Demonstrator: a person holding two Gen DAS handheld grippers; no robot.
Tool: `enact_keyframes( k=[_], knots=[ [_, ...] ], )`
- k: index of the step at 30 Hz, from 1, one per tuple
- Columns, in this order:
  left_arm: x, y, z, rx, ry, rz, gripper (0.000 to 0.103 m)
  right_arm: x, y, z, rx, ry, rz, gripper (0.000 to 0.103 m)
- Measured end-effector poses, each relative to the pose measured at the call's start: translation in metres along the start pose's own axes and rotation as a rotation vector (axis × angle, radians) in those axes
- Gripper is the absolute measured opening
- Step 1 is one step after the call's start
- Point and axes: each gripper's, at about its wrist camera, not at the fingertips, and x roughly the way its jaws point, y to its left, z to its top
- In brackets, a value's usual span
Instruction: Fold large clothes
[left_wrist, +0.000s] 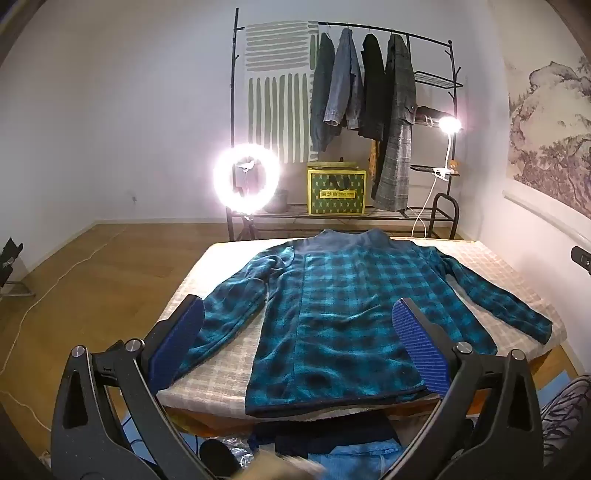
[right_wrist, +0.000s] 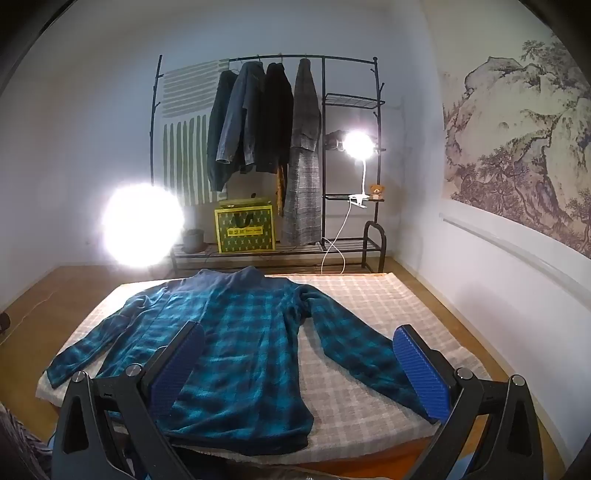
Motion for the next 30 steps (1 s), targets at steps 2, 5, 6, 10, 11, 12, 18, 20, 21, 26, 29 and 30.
enact_keyframes(
  k=[2, 5, 6, 10, 11, 12, 18, 20, 21, 26, 29, 30],
  knots=[
    [-0.003, 0.003, -0.001, -0.02, -0.037, 0.001, 0.103, 0.0, 0.0, 0.0, -0.002, 0.003, 0.001, 0.103],
    [-0.006, 0.005, -0.003, -0.013, -0.049, 0.015, 0.103, -0.001, 0.0, 0.001, 0.002, -0.002, 0.001, 0.103],
    [-0.008, 0.006, -0.003, -0.011, -0.054, 0.017, 0.103, -0.001, 0.001, 0.001, 0.003, -0.003, 0.001, 0.103],
    [-0.005, -0.002, 0.001, -0.015, -0.029, 0.003, 0.103, -0.001, 0.002, 0.0, 0.003, -0.001, 0.008, 0.103],
    [-0.005, -0.002, 0.002, -0.016, -0.029, 0.003, 0.103, -0.001, 0.002, -0.001, 0.003, -0.002, 0.008, 0.103],
    [-0.004, -0.002, 0.002, -0.016, -0.03, 0.002, 0.103, -0.001, 0.003, -0.001, 0.004, -0.001, 0.009, 0.103],
    [-0.008, 0.002, 0.005, -0.021, -0.042, 0.004, 0.103, 0.0, 0.005, 0.001, 0.001, 0.001, 0.013, 0.103],
    [-0.01, 0.003, 0.007, -0.026, -0.047, 0.004, 0.103, -0.001, 0.005, 0.002, 0.001, 0.0, 0.013, 0.103],
    [-0.01, 0.004, 0.008, -0.028, -0.051, 0.004, 0.103, -0.001, 0.006, 0.003, 0.0, -0.001, 0.014, 0.103],
    [-0.011, 0.004, 0.008, -0.034, -0.062, 0.009, 0.103, -0.001, 0.009, 0.003, -0.003, -0.006, 0.015, 0.103],
    [-0.013, 0.004, 0.008, -0.037, -0.067, 0.009, 0.103, -0.002, 0.008, 0.003, -0.002, -0.007, 0.016, 0.103],
    [-0.013, 0.004, 0.009, -0.036, -0.069, 0.009, 0.103, -0.002, 0.009, 0.003, -0.002, -0.007, 0.016, 0.103]
  ],
)
